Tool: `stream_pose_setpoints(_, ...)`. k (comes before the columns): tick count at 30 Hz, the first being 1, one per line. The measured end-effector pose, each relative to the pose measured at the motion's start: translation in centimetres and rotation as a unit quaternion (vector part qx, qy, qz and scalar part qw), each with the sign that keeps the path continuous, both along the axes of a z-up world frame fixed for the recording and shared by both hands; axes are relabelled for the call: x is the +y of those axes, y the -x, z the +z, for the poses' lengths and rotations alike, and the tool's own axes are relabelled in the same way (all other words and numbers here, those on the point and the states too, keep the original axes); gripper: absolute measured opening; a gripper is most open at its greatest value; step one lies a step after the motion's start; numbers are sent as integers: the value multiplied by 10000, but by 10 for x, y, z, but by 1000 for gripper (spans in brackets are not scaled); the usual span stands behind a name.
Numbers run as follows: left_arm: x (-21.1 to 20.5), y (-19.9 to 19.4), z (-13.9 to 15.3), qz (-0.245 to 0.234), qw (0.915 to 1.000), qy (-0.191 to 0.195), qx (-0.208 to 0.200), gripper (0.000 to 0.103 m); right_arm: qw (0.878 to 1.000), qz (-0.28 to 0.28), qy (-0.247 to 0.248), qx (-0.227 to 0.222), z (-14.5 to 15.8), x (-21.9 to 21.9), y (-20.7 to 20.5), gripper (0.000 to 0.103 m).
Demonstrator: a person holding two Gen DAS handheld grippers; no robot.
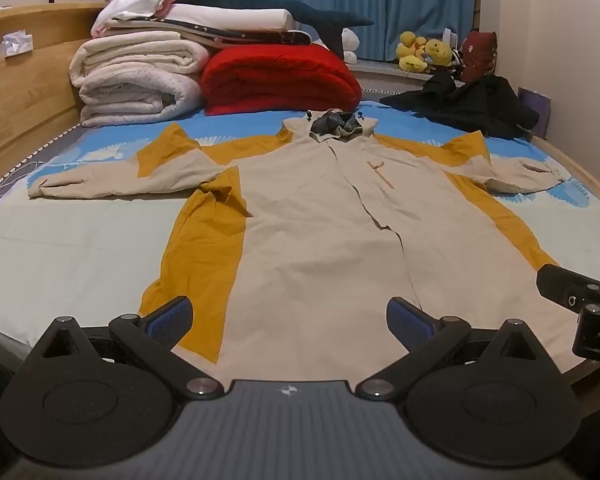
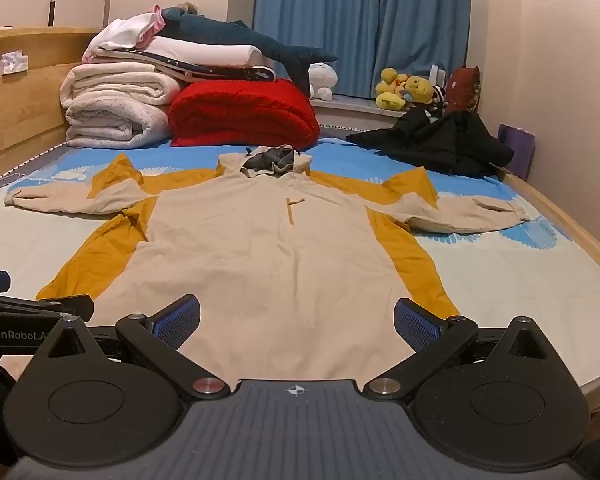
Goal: Fold large clothes
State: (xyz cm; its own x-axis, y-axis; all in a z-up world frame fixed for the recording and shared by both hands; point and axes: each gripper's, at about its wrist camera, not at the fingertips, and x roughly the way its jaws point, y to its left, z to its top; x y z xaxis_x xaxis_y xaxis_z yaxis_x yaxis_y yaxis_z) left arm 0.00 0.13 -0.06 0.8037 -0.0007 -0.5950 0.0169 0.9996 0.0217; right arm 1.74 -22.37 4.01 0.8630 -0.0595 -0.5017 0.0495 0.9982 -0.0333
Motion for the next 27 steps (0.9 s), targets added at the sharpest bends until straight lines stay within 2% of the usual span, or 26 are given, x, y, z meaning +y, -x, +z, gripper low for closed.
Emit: stream_pose_setpoints(27, 5, 1, -4, 1, 10000, 19, -29, 103, 10000, 32, -5, 12, -6, 4, -1, 102)
